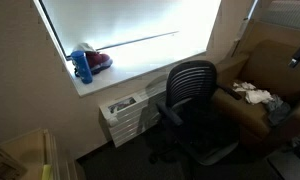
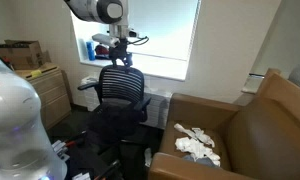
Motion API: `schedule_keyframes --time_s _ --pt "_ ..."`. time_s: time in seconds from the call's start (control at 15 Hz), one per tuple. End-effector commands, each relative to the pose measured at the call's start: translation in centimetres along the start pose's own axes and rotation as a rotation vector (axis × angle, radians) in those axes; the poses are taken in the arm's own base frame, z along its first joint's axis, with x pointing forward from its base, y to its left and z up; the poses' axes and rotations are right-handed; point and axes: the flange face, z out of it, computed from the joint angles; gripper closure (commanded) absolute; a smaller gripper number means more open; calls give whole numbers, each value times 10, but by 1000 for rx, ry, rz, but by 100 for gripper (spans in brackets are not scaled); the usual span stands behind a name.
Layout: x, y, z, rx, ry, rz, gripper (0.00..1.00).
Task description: Hang the pair of trousers on the left side and hang the blue shirt on the right side of the chair
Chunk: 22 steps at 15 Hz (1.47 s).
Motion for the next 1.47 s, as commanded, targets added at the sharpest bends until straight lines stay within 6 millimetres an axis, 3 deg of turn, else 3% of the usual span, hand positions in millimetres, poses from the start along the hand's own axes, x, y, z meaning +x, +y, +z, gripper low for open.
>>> schedule_keyframes --time_s 0.0,0.4,0.47,0.6,0.87,1.0,1.2,1.27,1.4 --pt "0 0 0 0 -1 0 0" --pt "0 0 0 0 -1 0 0" --pt "10 -4 9 50 -37 -5 0" --pt "27 -30 59 91 -156 -31 0" --pt "36 -74 126 58 -338 -54 0" --pt "58 -100 161 25 -284 -21 0" --pt "97 -139 197 -25 -179 4 0" --pt "69 -119 176 -7 -214 -17 0" --pt "75 -128 192 -10 -220 -13 0"
